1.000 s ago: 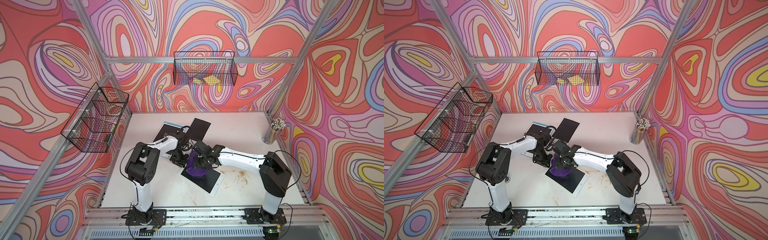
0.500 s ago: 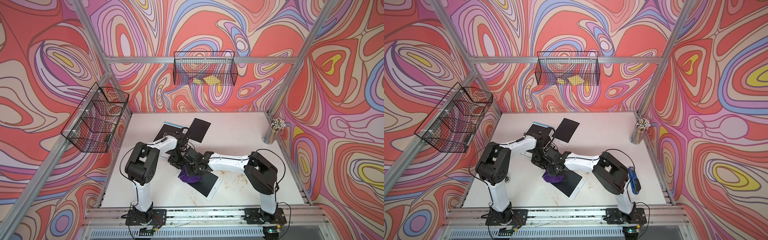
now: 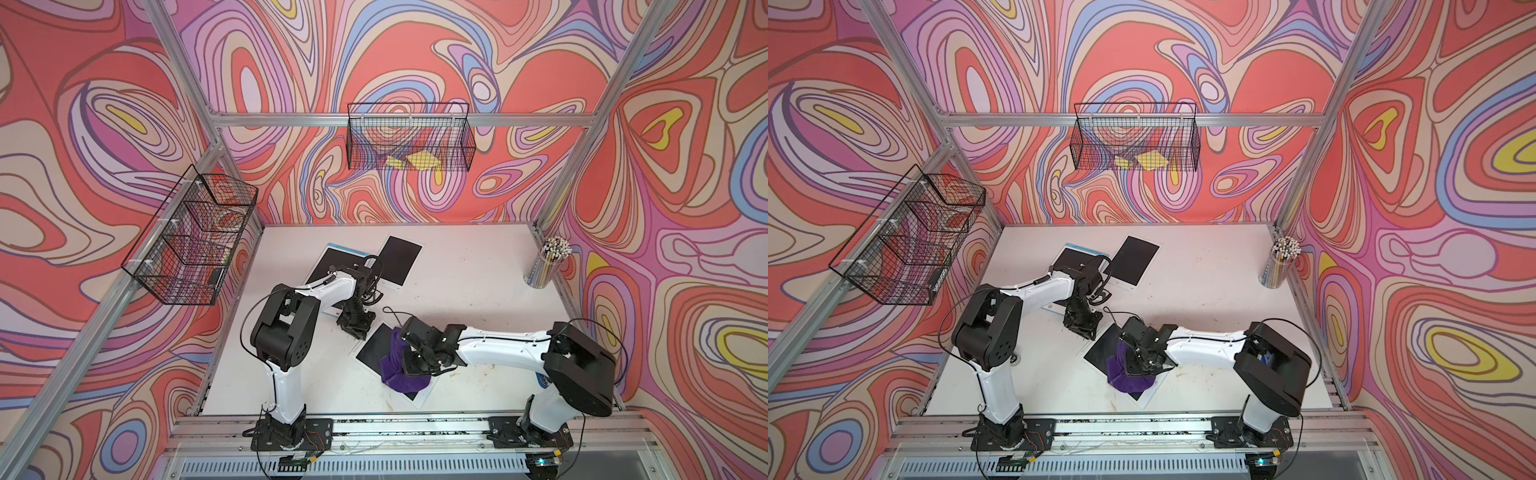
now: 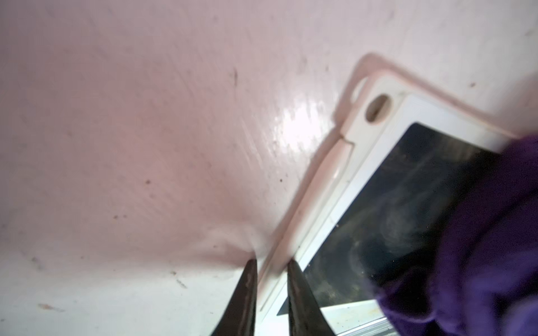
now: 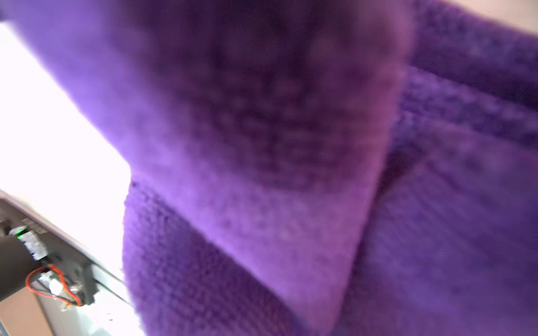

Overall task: Wipe the drawing tablet
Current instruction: Wipe the dirt from the drawing tablet.

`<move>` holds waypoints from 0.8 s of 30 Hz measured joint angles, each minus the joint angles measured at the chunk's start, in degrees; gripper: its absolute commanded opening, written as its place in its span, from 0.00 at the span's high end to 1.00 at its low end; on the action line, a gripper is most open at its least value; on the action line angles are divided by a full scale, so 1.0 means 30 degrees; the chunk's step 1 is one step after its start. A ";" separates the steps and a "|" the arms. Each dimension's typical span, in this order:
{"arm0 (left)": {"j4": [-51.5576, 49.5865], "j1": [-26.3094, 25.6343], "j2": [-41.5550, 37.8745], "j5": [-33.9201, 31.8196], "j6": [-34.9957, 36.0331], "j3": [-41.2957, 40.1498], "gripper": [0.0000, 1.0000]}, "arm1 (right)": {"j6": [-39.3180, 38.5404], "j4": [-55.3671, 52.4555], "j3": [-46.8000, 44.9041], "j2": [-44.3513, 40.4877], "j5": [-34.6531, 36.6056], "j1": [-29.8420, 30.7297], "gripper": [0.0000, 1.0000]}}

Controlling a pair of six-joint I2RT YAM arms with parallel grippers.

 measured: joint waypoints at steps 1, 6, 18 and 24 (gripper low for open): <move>0.0000 0.0000 0.0000 0.0000 0.0000 0.0000 0.78 | 0.0000 -0.0525 -0.0495 -0.0692 0.0051 -0.0619 1.00; 0.0000 0.0000 0.0000 -0.0007 0.0000 0.0000 0.78 | 0.0015 -0.5880 -0.2419 -0.5945 0.1960 -0.6907 1.00; 0.0000 0.0000 0.0000 0.0000 0.0000 0.0000 0.78 | -0.2594 -0.7380 0.2215 -0.7839 0.0882 -0.7708 1.00; 0.0000 0.0000 -0.0007 0.0000 0.0000 0.0000 0.78 | -0.1836 -0.2251 0.0488 -0.7235 -0.5799 -0.7125 1.00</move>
